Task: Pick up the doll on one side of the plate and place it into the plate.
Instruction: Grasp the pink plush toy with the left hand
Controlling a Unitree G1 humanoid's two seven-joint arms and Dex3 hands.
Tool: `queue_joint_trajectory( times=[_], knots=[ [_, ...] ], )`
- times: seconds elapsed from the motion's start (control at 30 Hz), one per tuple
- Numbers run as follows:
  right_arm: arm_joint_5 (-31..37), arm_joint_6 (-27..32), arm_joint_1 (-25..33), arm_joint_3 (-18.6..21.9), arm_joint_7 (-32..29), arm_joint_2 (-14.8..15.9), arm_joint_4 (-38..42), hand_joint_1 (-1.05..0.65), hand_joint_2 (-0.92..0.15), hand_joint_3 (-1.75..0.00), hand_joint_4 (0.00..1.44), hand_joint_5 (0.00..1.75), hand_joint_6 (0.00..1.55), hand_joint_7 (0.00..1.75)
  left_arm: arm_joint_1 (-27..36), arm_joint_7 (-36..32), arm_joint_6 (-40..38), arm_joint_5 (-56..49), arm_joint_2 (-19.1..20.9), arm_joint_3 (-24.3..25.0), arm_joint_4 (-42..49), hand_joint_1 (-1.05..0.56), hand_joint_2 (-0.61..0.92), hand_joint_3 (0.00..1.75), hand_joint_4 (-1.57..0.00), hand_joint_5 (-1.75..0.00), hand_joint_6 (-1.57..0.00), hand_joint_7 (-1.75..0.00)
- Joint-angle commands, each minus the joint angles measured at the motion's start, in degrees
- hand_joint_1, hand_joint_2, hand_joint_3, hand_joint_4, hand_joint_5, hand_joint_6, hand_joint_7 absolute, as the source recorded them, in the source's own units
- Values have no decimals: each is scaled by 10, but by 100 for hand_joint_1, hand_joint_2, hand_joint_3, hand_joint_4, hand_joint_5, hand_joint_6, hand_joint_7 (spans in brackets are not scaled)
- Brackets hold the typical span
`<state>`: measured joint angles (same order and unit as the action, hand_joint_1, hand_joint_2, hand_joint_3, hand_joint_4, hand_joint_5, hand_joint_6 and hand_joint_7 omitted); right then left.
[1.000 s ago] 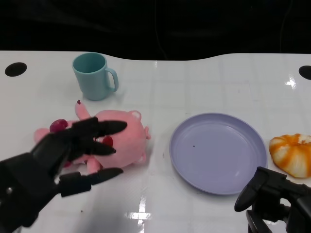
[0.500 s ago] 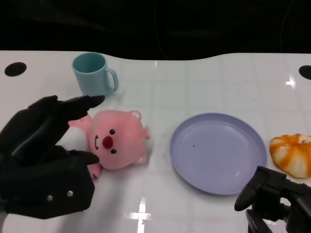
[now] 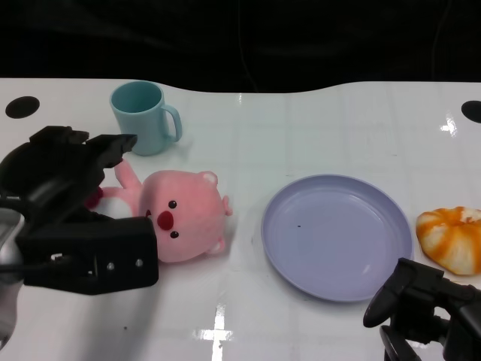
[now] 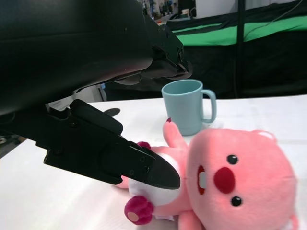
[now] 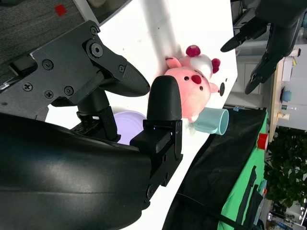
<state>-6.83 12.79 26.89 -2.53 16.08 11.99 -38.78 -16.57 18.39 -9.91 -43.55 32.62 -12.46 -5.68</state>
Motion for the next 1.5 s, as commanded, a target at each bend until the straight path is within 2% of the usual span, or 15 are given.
queue_joint_trajectory(
  times=[0.03, 0.37, 0.93, 1.1, 1.5],
  knots=[
    [-3, 6, 4, 4, -2, 6, -9, -21, -55, -116, 66, 175, 50, 149, -27, 3, 3, -8, 2, -13, 43, -69, 89, 0, 0, -33, -23, 0],
    [-4, 16, 8, 1, -5, 4, -19, -19, -55, -115, 66, 175, 50, 149, -101, -9, 25, -30, -17, -75, 192, -71, 89, 0, -1, -31, -22, -1],
    [-4, 27, 13, 0, -9, 5, -33, -20, -55, -114, 65, 175, 50, 149, -184, -23, 33, -47, -68, -150, 368, -71, 90, 0, -6, -21, -23, 0],
    [-3, 22, 14, 0, -7, 5, -32, -21, -55, -114, 65, 175, 51, 149, -220, -22, 51, -35, -94, -169, 461, -68, 91, 0, -11, -15, -24, 0],
    [-4, 24, 20, 2, -7, 6, -40, -21, -57, -111, 64, 175, 51, 149, -278, -76, 95, -28, -160, -213, 664, -62, 92, 2, -19, -9, -30, -2]
  ],
)
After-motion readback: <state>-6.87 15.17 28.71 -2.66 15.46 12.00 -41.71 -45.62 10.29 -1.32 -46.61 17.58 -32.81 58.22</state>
